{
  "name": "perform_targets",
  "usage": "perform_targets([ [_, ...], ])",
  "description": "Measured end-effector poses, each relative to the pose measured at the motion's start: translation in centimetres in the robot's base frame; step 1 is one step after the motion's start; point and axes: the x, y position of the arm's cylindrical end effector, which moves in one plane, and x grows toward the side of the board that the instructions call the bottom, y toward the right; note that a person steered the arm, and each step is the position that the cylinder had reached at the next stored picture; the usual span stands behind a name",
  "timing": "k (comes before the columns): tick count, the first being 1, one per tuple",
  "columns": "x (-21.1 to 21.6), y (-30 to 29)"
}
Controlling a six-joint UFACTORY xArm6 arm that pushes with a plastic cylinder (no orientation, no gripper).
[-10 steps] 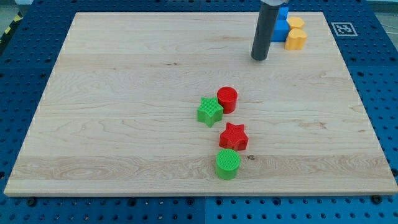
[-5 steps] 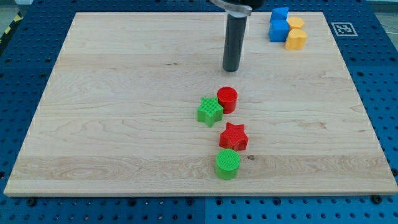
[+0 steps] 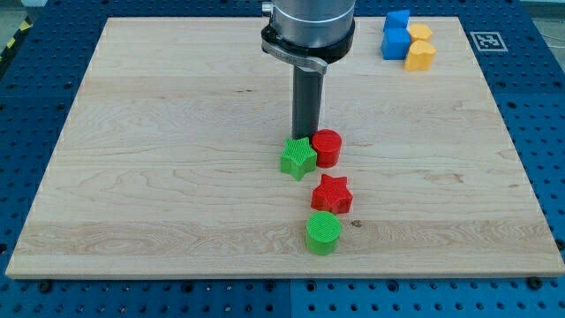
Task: Separate the green star and red circle away from each other
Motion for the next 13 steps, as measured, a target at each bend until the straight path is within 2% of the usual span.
perform_targets([
  [5,-1.1,-0.1],
  [13,1.0,-0.1],
])
